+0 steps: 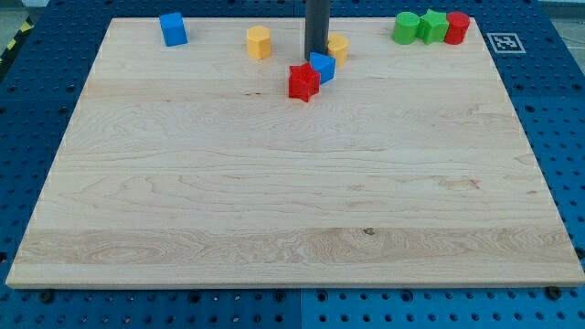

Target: Adjust the yellow heart at the right side of the yellow hexagon

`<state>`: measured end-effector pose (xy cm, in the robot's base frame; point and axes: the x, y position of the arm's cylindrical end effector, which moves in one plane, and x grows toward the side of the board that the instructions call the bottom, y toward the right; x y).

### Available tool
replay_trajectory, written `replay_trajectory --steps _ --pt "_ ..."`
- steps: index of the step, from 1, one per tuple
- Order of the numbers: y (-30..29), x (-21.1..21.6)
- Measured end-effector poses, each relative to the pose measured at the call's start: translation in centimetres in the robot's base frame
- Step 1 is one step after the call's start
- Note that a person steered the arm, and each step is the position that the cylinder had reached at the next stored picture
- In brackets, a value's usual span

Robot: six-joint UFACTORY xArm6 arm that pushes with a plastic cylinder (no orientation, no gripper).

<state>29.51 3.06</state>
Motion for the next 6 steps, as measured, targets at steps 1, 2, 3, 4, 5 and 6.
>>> replay_trajectory --steps 1,2,3,4,5,6 --pt "0.0 2.8" --pt "0.0 5.2" --pt "1.2 3.6" --pt "0.7 0.2" --pt "0.4 -3.1" --pt "-0.4 -3.8"
